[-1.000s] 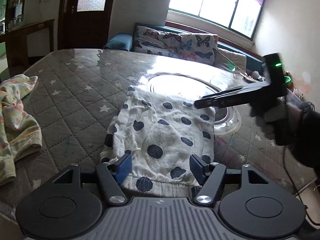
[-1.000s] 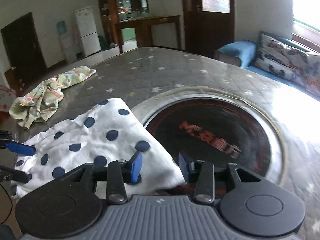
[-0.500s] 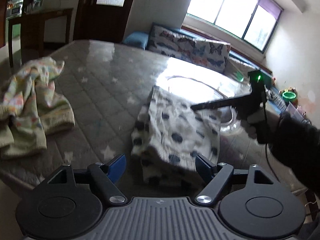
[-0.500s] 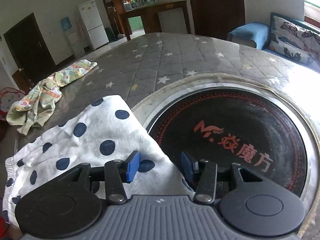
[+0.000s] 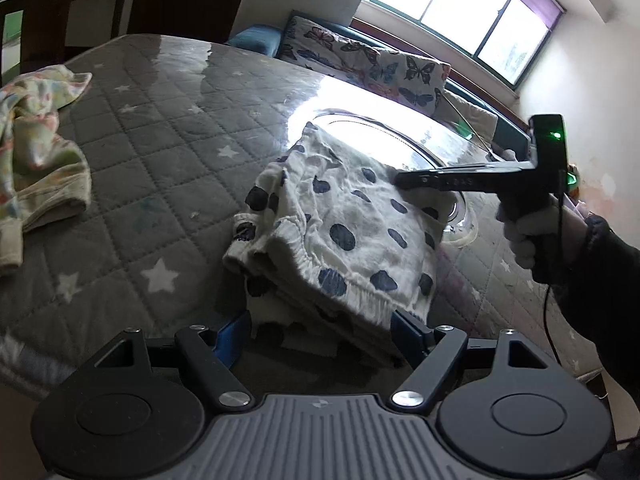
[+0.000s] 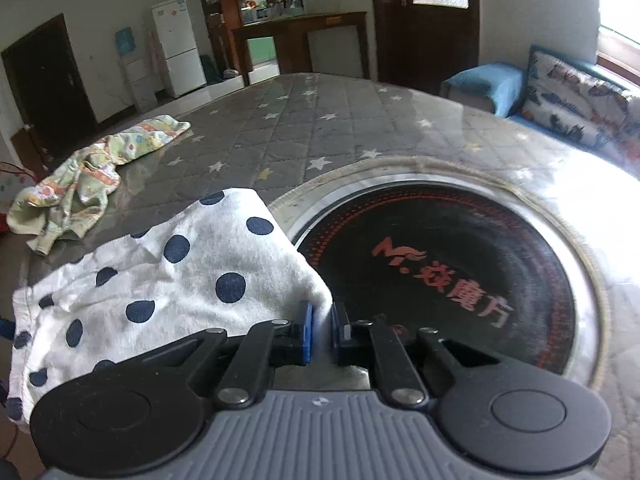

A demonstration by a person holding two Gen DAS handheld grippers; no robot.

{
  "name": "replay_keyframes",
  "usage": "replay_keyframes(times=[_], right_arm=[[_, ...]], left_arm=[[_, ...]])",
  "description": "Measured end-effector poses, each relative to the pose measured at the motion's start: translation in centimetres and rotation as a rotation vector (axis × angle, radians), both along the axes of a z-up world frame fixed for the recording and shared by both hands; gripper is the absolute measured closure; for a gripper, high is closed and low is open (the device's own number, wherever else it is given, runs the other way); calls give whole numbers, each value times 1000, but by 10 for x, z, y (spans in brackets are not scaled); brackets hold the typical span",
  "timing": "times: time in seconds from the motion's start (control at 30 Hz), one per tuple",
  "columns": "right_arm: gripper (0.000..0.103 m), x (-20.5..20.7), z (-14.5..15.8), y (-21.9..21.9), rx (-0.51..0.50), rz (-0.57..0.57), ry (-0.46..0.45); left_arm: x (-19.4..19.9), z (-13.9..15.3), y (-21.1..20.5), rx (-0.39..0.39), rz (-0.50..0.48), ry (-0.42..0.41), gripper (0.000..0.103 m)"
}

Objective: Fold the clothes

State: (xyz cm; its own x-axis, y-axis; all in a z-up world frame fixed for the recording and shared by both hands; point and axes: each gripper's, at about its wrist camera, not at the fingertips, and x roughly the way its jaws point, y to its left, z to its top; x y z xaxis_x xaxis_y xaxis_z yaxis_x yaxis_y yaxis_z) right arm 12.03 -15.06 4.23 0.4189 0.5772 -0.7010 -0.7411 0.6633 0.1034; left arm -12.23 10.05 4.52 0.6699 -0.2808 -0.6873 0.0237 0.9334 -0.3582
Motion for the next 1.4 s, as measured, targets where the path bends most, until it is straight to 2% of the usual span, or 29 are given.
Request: replay_keyframes(times=[0.33, 0.4, 0.47, 0.57, 0.73, 0.77, 0.83, 0.9, 1.1, 1.17, 1.23, 1.4], right_arm=[[95, -18, 3, -45, -93, -191, -94], [100, -23, 4, -58, -121, -238, -121], [101, -24, 4, -71, -138, -285, -132], [100, -23, 5, -100, -126, -353, -101], [93, -24, 12, -125, -5, -356, -24], [90, -23, 13, -125, 10, -349, -15], [75, -19, 13, -121, 38, -329, 2], [72, -12, 10, -115, 56, -308, 17], [72, 13, -3, -102, 92, -286, 107], [74, 14, -7, -102, 106, -271, 142], [96, 10, -9, -104, 109, -265, 151], [98, -9, -5, -108, 66, -271, 89]], left_arm=[[44, -7, -16, -21, -71, -35, 24], [53, -9, -24, -19, -94, -29, 20], [60, -10, -31, 2, -113, -30, 19], [66, -10, -39, 31, -132, -32, 19], [58, -11, -25, 28, -92, -12, 19], [56, -12, -21, 24, -78, -6, 19], [52, -14, -17, 17, -57, 4, 19], [50, -13, -16, 14, -42, 7, 19], [55, -9, -19, 18, -41, 5, 19], [59, -9, -22, 22, -56, 2, 21], [65, -10, -26, 27, -75, 5, 21], [83, -13, -34, 20, -107, 11, 21]])
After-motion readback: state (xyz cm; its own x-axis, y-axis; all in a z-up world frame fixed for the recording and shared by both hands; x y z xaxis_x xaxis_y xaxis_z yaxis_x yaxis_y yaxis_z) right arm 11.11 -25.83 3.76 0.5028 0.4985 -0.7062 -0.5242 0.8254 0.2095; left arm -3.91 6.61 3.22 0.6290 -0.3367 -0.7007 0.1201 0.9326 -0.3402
